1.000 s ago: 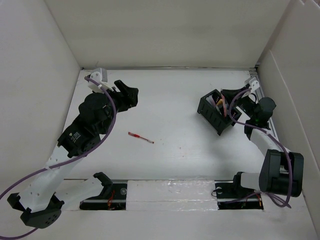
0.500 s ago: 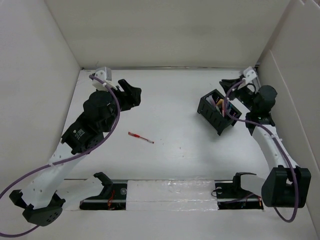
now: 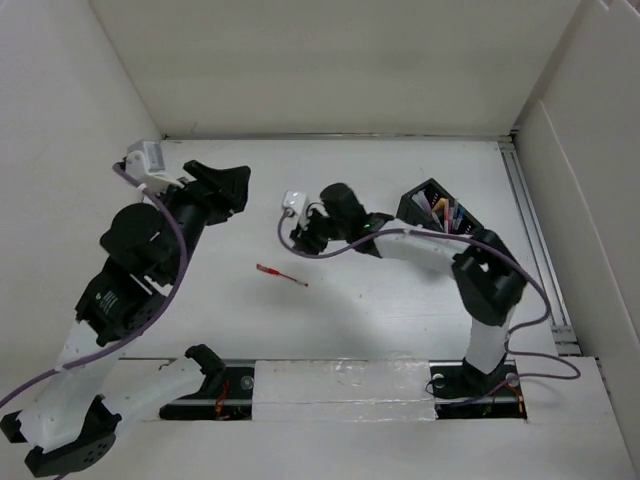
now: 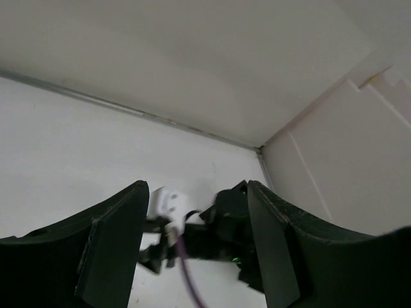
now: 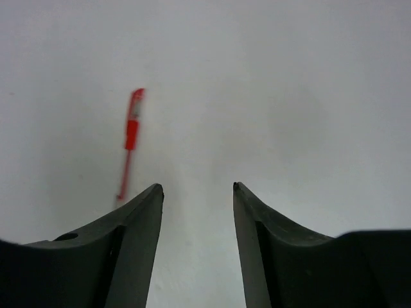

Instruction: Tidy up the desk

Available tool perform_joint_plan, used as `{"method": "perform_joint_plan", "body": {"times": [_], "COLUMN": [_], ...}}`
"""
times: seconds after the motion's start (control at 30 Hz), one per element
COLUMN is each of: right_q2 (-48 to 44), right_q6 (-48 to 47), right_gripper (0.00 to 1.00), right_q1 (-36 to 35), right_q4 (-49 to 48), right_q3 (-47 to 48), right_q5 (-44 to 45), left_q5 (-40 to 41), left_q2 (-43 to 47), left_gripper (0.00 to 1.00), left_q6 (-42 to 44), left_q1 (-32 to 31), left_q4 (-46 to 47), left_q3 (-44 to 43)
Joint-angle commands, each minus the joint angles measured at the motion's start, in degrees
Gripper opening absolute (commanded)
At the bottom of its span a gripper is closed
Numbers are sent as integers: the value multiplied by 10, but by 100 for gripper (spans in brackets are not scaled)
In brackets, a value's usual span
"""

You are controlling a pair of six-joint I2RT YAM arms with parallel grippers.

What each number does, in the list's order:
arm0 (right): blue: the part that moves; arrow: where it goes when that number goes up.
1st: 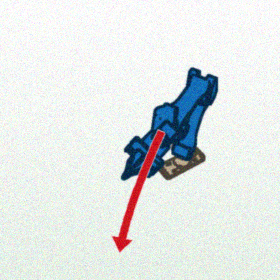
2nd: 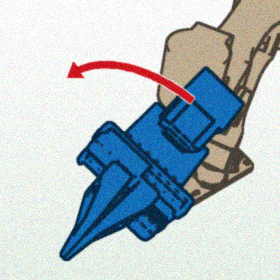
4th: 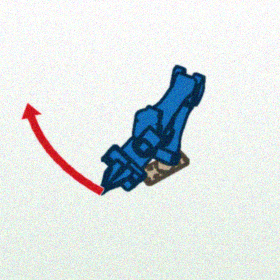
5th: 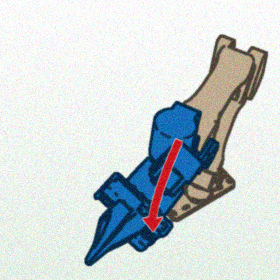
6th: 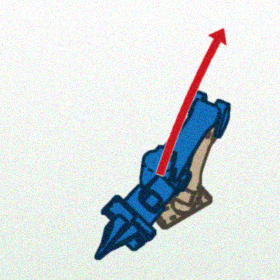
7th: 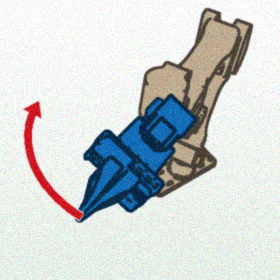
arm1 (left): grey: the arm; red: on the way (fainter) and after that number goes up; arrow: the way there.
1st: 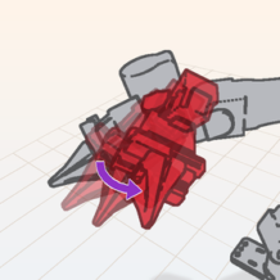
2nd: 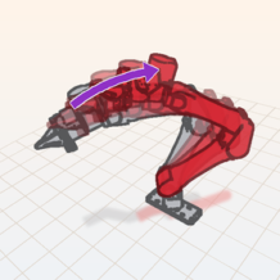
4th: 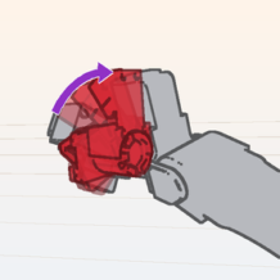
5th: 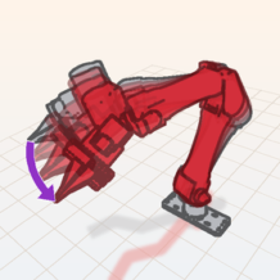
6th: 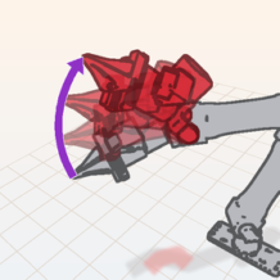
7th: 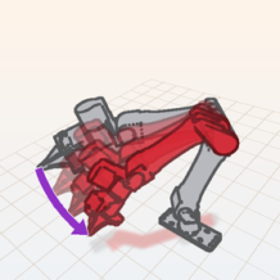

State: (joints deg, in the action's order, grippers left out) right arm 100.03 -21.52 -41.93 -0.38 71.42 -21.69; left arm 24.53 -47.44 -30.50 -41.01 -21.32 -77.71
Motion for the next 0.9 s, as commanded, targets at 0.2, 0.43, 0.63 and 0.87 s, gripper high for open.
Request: {"method": "perform_joint_plan", "body": {"times": [0.2, 0.43, 0.63, 0.87], "right_q2": [232, 296, 328, 241], "right_q6": [33, 41, 51, 74], "right_gripper": [62, 56, 14, 0], "right_q1": [-112, -112, -117, -103], "right_q4": [72, 83, 121, 10], "right_q3": [217, 252, 273, 173], "right_q5": [40, 38, 81, 42], "left_q5": [43, 61, 65, 57], "left_q2": [69, 90, 92, 81], "left_gripper": [59, 60, 60, 61], "left_q6": [-8, 2, 15, 26], "left_q1": [2, 2, 2, 2], "left_q4": [-40, -48, -38, -21], "left_q3": [1, 16, 21, 31]}}
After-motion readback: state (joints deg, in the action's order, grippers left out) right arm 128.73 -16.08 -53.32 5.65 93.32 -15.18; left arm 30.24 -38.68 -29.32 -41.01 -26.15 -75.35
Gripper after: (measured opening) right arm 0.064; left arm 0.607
